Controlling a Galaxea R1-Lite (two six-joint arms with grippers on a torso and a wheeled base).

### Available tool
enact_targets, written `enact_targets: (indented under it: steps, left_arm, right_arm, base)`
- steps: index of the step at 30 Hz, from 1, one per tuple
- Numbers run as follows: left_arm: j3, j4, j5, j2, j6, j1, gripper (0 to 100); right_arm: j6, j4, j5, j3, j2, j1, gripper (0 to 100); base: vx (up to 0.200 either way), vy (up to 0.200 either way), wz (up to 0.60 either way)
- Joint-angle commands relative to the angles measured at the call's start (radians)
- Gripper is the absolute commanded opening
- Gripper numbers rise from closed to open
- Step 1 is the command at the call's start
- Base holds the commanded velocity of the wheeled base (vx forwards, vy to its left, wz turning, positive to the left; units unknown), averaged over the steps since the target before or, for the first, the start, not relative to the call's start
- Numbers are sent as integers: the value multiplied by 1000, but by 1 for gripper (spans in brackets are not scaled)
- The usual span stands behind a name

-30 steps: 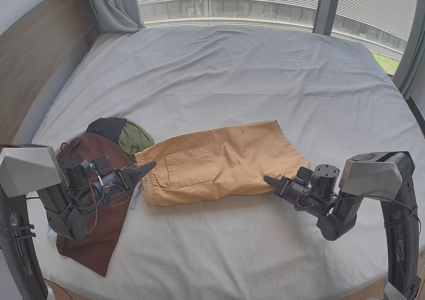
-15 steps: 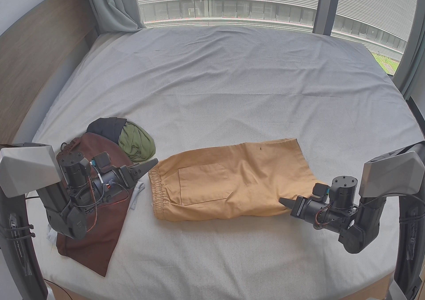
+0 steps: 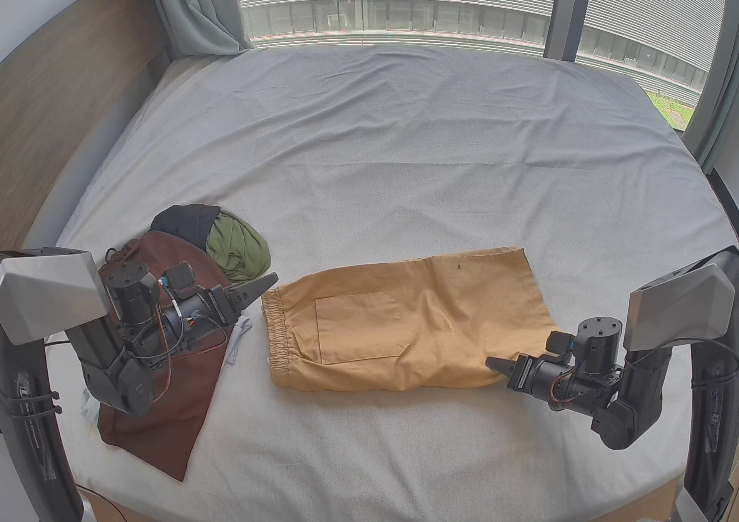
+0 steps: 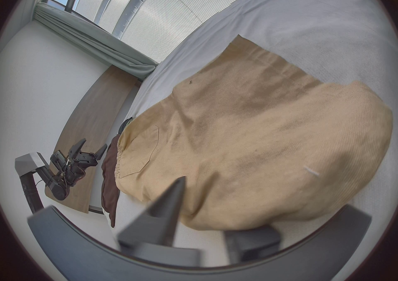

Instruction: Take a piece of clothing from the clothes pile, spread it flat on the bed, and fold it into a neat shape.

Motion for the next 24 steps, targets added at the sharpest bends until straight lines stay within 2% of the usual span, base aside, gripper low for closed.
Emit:
enact_targets:
  steps: [1, 8, 13, 19, 24]
  left_arm:
    - [3, -1, 0, 2, 2, -1, 100]
    - [-7, -1, 8, -4, 15, 1, 100]
    - [-3, -1, 9, -13, 16, 1, 100]
    - [-4, -1, 12, -22, 15, 7, 100]
    - [0, -1, 12, -27, 15, 4, 100]
  right_arm:
    - [1, -1, -1, 4, 28, 4, 100]
    - [-37, 1, 5, 125, -4, 22, 100]
    - [-79, 1, 45, 191, -67, 30, 100]
    - [-74, 1, 71, 225, -184, 61, 100]
    - [-65, 2, 96, 214, -273, 54, 100]
  base:
    - [0, 0, 0]
    - [0, 0, 0]
    - [0, 0, 0]
    - [0, 0, 0]
    - [0, 0, 0]
